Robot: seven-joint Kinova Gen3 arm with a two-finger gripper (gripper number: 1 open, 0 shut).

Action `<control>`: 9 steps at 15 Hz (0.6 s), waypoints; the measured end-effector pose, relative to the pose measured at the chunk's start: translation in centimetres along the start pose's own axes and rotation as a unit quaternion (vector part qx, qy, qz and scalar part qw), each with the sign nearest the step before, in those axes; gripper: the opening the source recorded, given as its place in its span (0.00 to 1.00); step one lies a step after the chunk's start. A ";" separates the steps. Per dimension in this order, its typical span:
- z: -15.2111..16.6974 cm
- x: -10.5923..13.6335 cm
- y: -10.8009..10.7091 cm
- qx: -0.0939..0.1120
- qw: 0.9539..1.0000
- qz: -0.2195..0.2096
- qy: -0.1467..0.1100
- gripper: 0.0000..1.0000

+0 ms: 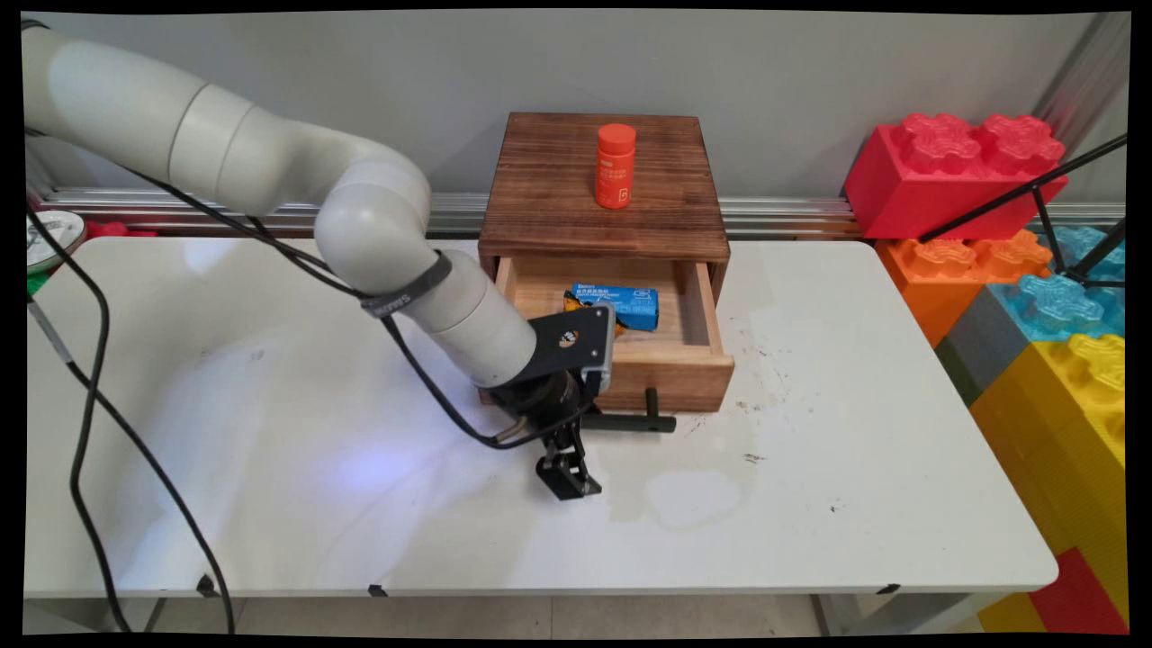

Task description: Open the drawer

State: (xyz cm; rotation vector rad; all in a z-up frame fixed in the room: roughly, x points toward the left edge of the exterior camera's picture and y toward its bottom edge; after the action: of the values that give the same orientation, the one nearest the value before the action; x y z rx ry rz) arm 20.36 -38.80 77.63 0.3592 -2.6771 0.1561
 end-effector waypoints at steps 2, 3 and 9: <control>0.1 -0.1 0.9 -0.005 1.000 0.002 0.004 1.00; 0.1 -0.1 1.2 -0.007 1.000 0.002 0.007 1.00; -0.1 0.0 3.7 -0.025 0.999 0.009 0.024 1.00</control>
State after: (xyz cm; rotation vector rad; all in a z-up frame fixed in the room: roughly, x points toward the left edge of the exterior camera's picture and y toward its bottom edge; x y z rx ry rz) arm 19.35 -35.28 77.49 0.3111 -2.6332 0.1032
